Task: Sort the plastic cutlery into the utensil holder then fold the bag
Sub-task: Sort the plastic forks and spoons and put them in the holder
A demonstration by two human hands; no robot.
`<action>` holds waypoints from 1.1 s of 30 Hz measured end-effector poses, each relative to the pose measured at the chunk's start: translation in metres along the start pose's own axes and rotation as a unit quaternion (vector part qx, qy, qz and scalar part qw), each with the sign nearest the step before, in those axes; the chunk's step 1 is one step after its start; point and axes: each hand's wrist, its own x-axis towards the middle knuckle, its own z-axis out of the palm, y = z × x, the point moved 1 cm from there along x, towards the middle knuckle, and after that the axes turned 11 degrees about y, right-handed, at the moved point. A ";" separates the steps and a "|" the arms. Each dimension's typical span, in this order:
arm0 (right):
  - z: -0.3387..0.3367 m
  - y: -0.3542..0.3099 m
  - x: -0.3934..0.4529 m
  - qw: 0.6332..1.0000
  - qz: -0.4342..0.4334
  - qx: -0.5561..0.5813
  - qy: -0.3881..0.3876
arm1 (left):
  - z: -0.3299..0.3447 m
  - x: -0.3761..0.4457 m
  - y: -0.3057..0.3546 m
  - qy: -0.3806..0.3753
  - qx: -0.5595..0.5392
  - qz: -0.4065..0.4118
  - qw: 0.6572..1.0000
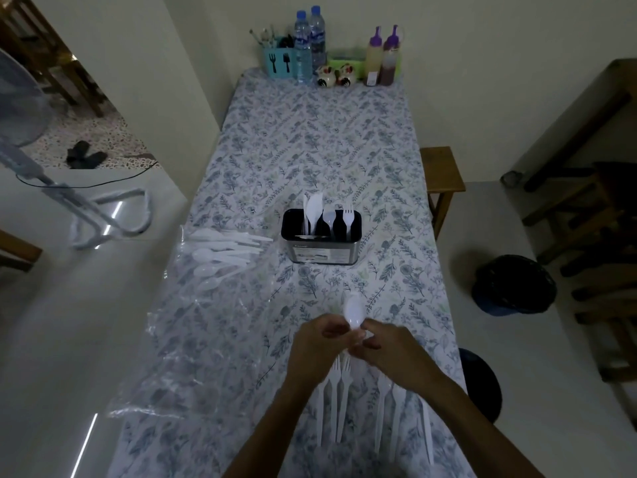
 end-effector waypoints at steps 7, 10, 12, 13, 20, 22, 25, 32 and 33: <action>-0.059 -0.072 0.115 0.969 -0.170 -0.056 0.172 | -0.056 0.110 0.112 0.079 0.036 0.159 0.983; -0.071 -0.084 0.163 0.955 -0.184 -0.006 0.234 | -0.071 0.155 0.136 0.094 0.043 0.196 0.975; -0.067 -0.083 0.183 0.953 -0.182 0.005 0.241 | -0.072 0.179 0.135 0.078 0.036 0.198 0.976; -0.062 -0.079 0.190 0.952 -0.185 0.004 0.244 | -0.070 0.188 0.130 0.070 0.033 0.190 0.979; -0.028 -0.044 0.213 0.960 -0.147 -0.039 0.236 | -0.050 0.211 0.087 0.067 0.085 0.156 0.982; -0.024 -0.042 0.216 0.958 -0.144 -0.059 0.240 | -0.048 0.213 0.083 0.060 0.097 0.149 0.982; -0.020 -0.040 0.221 0.962 -0.126 -0.081 0.227 | -0.044 0.213 0.083 0.056 0.112 0.140 0.982; -0.037 -0.039 0.198 0.965 -0.089 -0.094 0.228 | -0.056 0.196 0.083 0.098 0.192 0.212 0.953; -0.042 -0.040 0.189 0.963 -0.099 -0.085 0.237 | -0.059 0.194 0.081 0.097 0.208 0.226 0.947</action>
